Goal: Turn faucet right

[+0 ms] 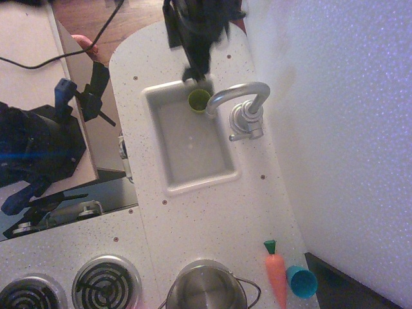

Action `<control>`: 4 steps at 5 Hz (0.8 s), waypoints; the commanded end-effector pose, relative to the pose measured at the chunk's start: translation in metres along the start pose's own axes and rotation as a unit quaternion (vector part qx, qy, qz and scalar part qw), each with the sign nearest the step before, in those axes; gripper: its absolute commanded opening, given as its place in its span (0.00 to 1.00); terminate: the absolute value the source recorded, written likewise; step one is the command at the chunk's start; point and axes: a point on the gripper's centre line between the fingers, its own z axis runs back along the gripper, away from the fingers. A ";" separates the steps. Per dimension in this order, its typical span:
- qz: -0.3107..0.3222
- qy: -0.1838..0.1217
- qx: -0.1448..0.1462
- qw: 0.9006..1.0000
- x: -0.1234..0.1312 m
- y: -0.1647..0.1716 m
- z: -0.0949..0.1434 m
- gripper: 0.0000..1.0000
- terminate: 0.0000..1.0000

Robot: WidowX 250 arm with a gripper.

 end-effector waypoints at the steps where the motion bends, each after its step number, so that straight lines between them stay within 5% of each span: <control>1: -0.011 -0.012 0.013 1.000 0.006 -0.016 0.008 1.00 0.00; 4: -0.026 -0.042 0.042 0.998 0.011 -0.034 0.005 1.00 0.00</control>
